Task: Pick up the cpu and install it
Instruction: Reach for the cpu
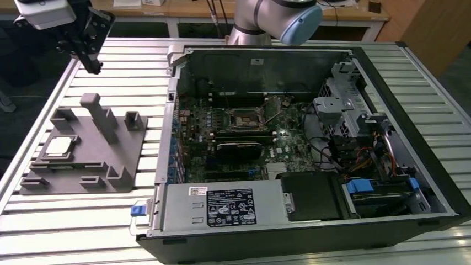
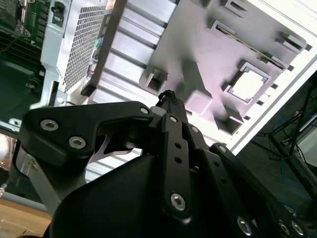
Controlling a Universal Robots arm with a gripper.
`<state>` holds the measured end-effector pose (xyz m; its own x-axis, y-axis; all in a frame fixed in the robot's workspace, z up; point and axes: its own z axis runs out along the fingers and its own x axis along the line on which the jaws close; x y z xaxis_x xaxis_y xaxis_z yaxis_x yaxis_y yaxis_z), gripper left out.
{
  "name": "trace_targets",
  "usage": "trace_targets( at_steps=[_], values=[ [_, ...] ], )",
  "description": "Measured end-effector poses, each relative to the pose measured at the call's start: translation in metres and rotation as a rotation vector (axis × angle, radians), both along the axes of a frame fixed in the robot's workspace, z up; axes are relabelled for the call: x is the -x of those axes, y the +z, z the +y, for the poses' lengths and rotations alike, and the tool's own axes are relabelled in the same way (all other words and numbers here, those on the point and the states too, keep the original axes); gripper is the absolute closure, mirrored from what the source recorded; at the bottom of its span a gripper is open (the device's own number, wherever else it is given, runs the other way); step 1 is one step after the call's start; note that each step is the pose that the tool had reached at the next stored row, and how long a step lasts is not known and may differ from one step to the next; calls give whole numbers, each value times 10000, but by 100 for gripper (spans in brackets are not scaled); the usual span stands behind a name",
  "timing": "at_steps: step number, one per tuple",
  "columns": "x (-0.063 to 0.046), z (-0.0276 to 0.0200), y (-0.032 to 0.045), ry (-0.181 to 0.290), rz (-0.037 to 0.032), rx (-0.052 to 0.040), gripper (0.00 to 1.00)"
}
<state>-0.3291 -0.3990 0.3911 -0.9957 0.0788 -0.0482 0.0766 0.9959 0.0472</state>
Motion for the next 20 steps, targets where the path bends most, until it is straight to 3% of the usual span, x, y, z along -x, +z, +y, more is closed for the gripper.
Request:
trace_targets(
  at_steps=[7,20],
  values=[
    [191,0,-56,-5,0,0,89],
    [554,0,-248,-27,0,0,89]
  ],
)
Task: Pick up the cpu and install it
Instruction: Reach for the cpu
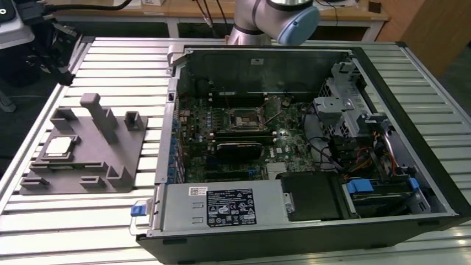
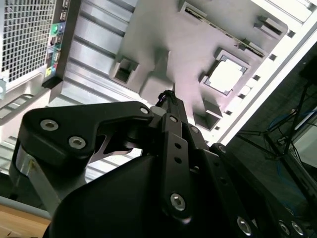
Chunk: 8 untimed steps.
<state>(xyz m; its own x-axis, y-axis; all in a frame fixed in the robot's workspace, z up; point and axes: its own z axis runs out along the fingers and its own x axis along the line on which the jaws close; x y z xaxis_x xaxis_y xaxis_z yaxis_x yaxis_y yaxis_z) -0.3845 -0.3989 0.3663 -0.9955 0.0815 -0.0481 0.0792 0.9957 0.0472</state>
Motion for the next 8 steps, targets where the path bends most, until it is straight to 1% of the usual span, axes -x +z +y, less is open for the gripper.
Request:
trace_targets(
  at_steps=[8],
  values=[
    [195,0,-141,-9,0,0,89]
  ],
)
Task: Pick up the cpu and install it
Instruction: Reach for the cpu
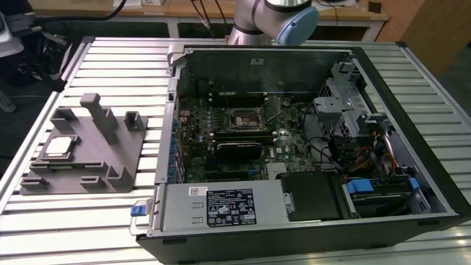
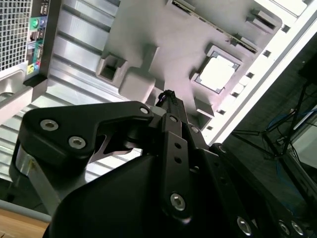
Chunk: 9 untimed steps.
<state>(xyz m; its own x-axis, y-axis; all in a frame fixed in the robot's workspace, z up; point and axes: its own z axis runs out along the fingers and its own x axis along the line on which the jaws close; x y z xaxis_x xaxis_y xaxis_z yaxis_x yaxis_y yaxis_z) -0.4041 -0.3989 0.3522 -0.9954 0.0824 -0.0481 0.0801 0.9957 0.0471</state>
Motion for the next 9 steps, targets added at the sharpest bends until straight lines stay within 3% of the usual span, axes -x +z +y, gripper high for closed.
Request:
trace_targets(
  at_steps=[9],
  values=[
    [141,0,-164,1,0,0,89]
  ],
)
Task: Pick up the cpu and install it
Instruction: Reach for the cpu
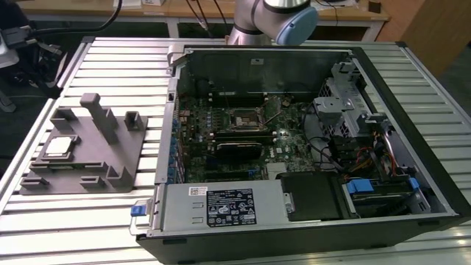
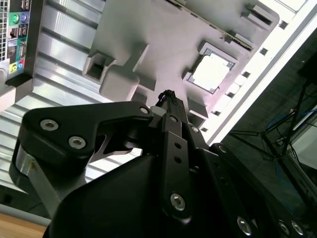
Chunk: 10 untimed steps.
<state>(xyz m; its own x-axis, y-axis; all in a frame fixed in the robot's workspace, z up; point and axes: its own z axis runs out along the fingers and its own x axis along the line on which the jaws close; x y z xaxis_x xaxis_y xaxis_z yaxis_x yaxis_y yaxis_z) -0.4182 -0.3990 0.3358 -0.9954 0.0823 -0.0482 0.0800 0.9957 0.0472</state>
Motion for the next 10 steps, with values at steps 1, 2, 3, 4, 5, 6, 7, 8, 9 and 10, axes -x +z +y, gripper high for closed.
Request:
trace_targets(
  at_steps=[1,2,3,4,5,6,7,8,9,10],
  values=[
    [15,0,-19,0,0,0,89],
    [29,0,-37,-1,0,0,89],
    [44,0,-56,0,-1,0,89],
    [59,0,-74,-1,-1,-1,89],
    [77,0,-91,0,0,0,89],
    [95,0,-108,-1,1,0,89],
    [112,0,-125,0,0,0,89],
    [127,0,-141,-1,0,0,89],
    [143,0,-157,0,-1,0,89],
    [158,0,-172,-1,-1,-1,89]
  ],
)
